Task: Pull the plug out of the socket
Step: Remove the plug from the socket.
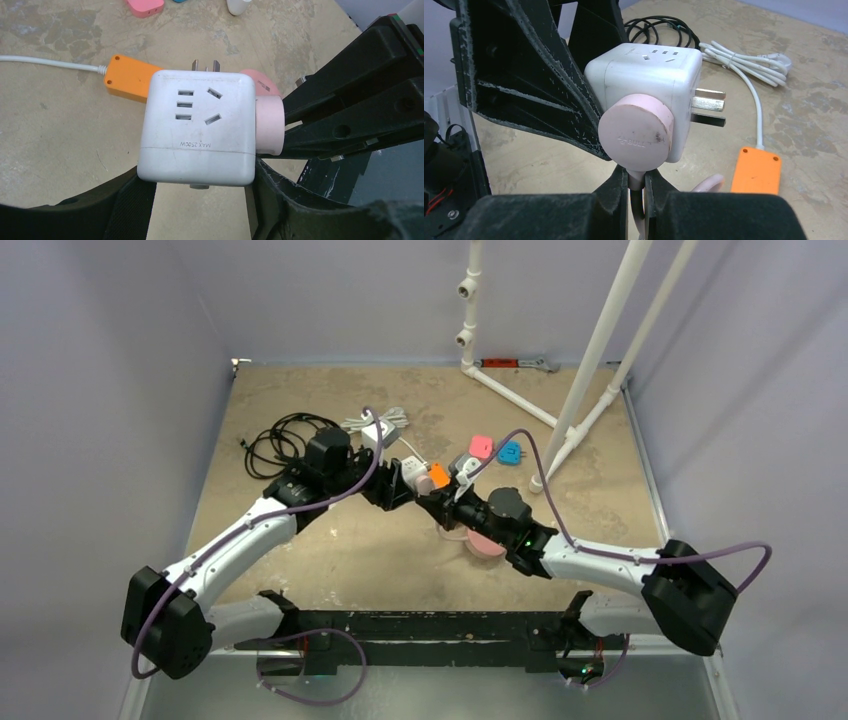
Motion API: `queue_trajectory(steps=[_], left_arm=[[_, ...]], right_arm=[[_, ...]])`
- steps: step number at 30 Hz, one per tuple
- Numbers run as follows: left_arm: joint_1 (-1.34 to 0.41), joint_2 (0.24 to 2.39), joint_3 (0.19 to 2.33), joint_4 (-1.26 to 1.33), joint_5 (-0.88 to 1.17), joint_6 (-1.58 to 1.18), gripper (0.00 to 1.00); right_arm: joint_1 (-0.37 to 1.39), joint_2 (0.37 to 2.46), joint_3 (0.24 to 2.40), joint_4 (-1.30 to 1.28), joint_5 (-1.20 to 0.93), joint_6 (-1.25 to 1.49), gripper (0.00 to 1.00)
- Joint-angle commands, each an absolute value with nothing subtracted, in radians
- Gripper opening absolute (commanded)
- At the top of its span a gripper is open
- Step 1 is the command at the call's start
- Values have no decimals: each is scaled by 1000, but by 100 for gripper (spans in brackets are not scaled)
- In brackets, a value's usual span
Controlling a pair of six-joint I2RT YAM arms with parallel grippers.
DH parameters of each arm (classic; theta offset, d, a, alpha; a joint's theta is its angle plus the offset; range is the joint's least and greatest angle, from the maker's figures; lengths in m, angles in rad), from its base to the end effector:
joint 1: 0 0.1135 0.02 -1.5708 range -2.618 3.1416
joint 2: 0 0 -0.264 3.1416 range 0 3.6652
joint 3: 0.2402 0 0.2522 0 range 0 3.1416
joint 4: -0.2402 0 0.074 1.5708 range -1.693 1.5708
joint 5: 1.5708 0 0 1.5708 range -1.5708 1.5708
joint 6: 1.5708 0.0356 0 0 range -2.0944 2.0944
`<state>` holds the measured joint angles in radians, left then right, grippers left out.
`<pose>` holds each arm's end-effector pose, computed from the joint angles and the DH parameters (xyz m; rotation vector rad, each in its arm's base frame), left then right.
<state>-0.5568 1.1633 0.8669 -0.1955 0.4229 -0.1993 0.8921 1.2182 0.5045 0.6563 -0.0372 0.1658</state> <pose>0.2139 -0.1503 0.2914 0.6456 2.0396 -0.8922 0.1639 0.2053 0.2400 -0.6300 1.5741 0.8349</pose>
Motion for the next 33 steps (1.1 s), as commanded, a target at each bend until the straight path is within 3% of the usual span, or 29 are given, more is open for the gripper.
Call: queue_trajectory(steps=[1,6,16,24,33], left_arm=[[-482,1144,845,-83,624,-186,0],[-482,1117,819,36,828,-242,0],[-482,1107,814,45,804,-253,0],[-483,1090,862,-221,202,-120,0],[-554,1138,891,-308,-147,-92,0]], right_arm=[[891,1267,516,743,-3,159,0],[891,1360,539,750,33,144,0],[891,1416,576,713,85,154,0],[891,1288,547,692,46,162,0],[891,1141,542,623,55,149,0]])
